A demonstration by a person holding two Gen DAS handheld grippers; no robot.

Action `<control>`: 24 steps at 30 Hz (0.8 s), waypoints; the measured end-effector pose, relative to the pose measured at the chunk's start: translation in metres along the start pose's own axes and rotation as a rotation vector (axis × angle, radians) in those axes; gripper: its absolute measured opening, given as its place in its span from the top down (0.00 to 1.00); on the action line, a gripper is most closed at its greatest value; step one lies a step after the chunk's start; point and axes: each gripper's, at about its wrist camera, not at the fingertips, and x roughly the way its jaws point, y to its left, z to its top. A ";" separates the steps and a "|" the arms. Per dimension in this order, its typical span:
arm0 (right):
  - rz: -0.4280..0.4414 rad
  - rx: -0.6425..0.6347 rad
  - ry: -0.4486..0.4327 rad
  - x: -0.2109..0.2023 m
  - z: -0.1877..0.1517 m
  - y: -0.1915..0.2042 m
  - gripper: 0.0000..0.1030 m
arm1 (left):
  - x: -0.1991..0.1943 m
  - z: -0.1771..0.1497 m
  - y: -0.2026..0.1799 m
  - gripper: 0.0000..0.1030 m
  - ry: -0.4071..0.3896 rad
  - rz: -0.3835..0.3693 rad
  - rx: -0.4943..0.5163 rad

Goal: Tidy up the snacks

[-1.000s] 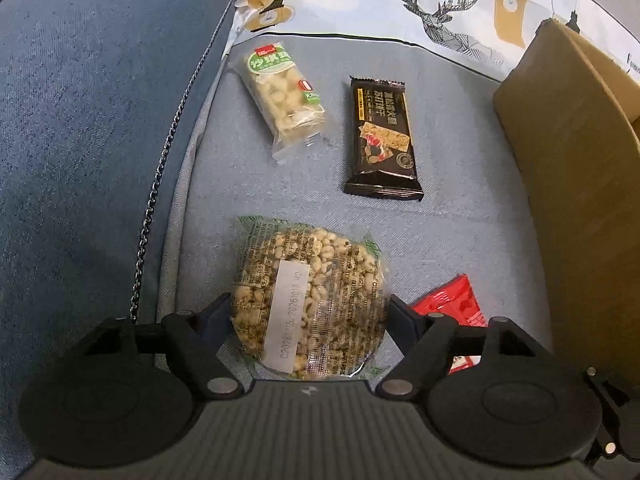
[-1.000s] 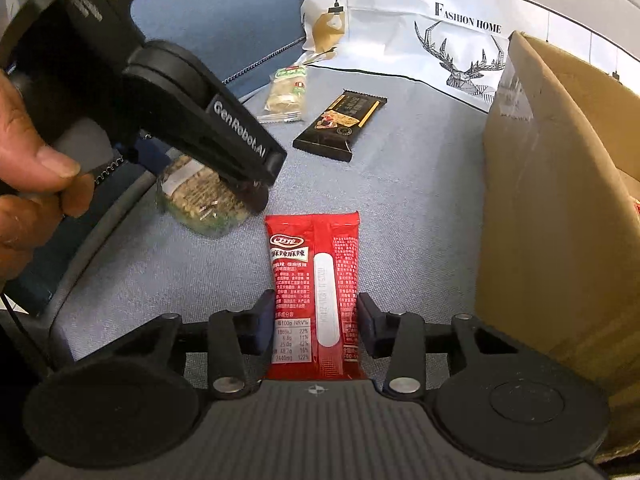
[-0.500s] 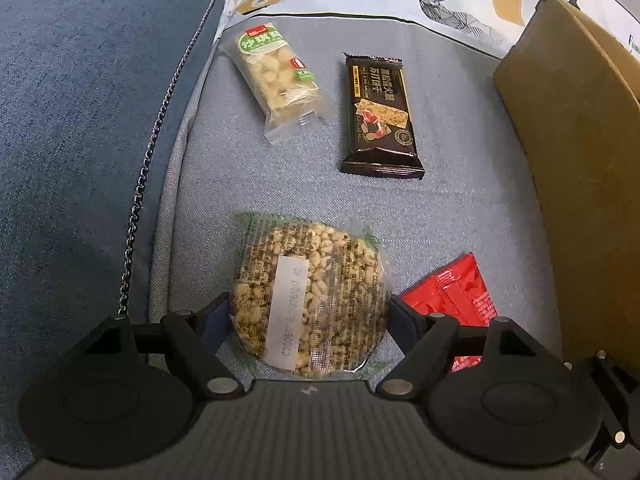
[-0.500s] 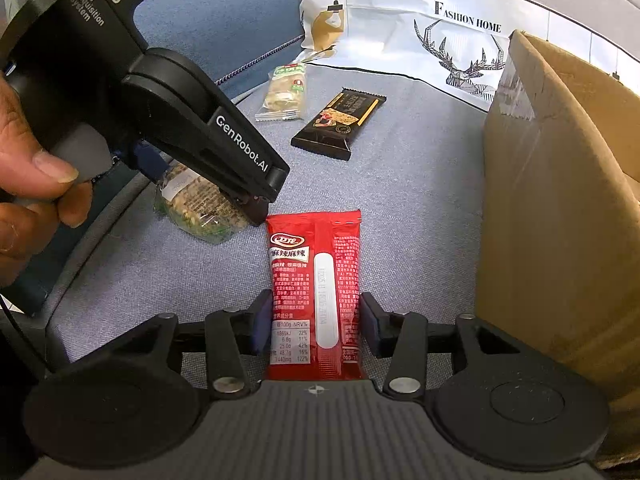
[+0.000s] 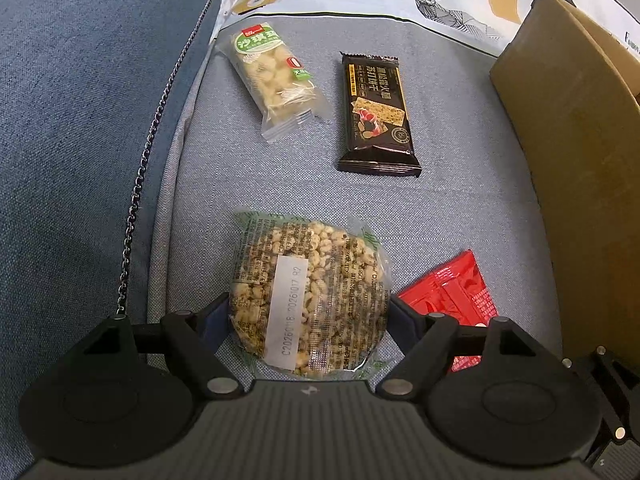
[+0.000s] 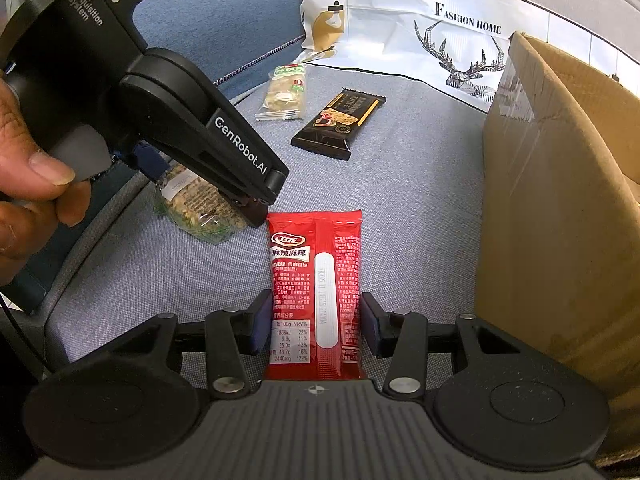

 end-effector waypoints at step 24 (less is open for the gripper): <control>-0.021 0.004 -0.296 -0.078 -0.002 0.000 0.58 | -0.121 -0.033 0.010 0.20 -0.545 -0.122 -0.089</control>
